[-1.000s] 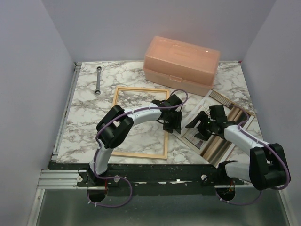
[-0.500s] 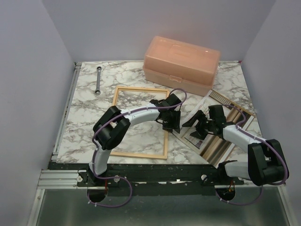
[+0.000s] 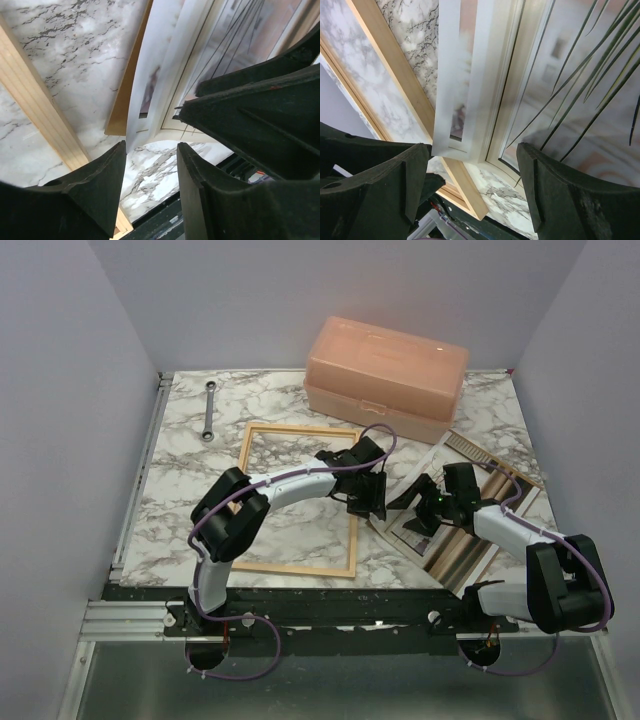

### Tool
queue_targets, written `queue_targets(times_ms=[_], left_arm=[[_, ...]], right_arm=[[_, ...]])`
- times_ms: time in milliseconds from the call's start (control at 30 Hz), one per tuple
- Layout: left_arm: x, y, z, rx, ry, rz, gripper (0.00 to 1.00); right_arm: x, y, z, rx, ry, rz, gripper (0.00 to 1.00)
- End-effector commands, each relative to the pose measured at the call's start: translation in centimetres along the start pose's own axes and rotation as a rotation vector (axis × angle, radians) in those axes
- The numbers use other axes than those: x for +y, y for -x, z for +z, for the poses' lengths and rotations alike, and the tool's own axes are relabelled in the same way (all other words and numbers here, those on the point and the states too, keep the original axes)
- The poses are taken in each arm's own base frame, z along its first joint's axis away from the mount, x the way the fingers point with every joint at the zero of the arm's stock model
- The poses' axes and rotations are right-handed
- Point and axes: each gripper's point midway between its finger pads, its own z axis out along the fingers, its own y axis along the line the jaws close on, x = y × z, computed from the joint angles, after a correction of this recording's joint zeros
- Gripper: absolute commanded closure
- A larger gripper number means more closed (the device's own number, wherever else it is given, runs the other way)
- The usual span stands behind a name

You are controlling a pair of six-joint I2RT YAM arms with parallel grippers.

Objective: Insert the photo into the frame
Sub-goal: Move the photo to the photo frame.

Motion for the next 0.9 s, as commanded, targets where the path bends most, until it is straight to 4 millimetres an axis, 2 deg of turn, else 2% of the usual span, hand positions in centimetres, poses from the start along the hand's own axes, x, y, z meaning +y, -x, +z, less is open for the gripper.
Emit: queue_targets(times_ms=[0,100,200,333,567,700,867], left_arm=[[1.8,-1.3,1.7,0.039,0.049,-0.023,0.59],[2.2,-1.6,2.2,0.049,0.061,-0.026,0.84],[2.4,-1.7,2.2,0.048,0.063,-0.025,1.00],[2.2,-1.5,1.7,0.032,0.060,-0.019,1.00],[1.0,-1.0,-1.1,-0.020,0.021,0.011,1.00],[0.5,-1.4,-3.1,-0.053,-0.015,0.018,1.00],[0.7,-2.8,-5.2,-0.077,-0.057,0.005,1.00]], right_arm=[[-8.6,-4.3,0.1,0.113,-0.307,0.052,0.20],[-8.5,-4.2,0.1,0.111,-0.306,0.050,0.20],[-8.1,-4.0,-0.1,0.106,-0.298,0.041,0.19],[-6.8,-3.6,-0.4,0.094,-0.257,0.024,0.17],[-2.4,-1.5,-2.7,0.011,-0.139,-0.072,0.10],[0.3,-0.1,-4.7,-0.065,-0.073,-0.131,0.00],[2.1,0.8,-6.0,-0.109,-0.031,-0.171,0.00]])
